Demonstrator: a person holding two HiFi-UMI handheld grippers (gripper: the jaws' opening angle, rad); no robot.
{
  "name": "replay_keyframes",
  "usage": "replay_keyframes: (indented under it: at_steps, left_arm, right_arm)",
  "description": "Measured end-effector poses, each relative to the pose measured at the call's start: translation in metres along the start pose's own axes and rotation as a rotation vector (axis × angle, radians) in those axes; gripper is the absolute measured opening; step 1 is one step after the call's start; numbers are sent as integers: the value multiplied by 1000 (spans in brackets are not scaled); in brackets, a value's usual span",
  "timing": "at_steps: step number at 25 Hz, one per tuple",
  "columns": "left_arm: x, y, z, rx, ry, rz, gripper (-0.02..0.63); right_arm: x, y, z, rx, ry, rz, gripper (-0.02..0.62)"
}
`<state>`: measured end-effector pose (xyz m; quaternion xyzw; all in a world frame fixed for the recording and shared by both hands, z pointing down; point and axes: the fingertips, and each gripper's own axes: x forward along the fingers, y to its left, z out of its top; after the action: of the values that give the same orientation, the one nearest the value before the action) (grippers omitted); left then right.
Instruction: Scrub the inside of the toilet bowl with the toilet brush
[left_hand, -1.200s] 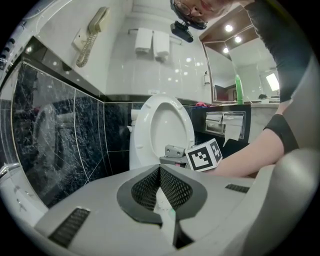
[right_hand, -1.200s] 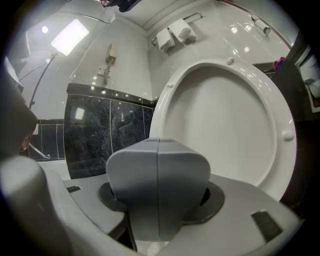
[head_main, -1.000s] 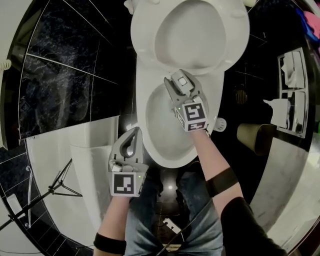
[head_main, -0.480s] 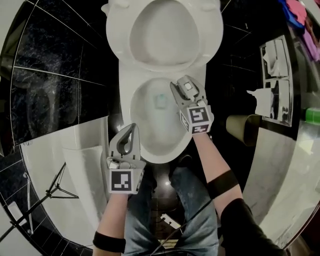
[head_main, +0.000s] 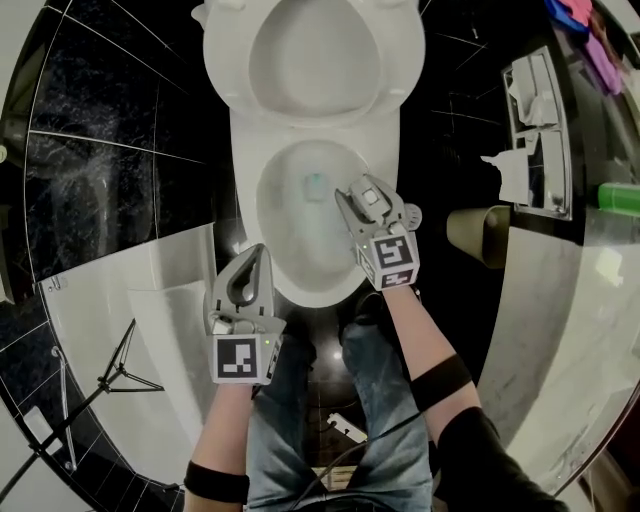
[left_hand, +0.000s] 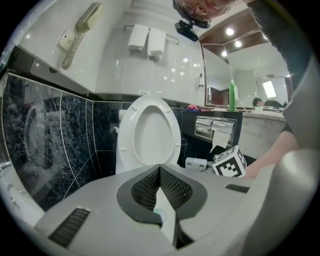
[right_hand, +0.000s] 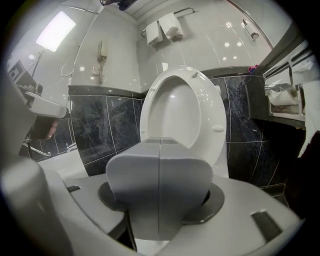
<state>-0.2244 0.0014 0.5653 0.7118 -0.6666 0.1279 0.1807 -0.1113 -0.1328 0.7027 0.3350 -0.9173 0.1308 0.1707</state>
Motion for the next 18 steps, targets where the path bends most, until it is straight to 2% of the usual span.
replay_keyframes:
  at_steps: [8,18]
  left_arm:
    - [-24,15,-3,-3,-9,8,0]
    - [-49,60,-14,-21,-26,61,0]
  right_arm:
    - [-14,62,-13,41,46,53,253]
    - [35,132,1,59,-14,129,253]
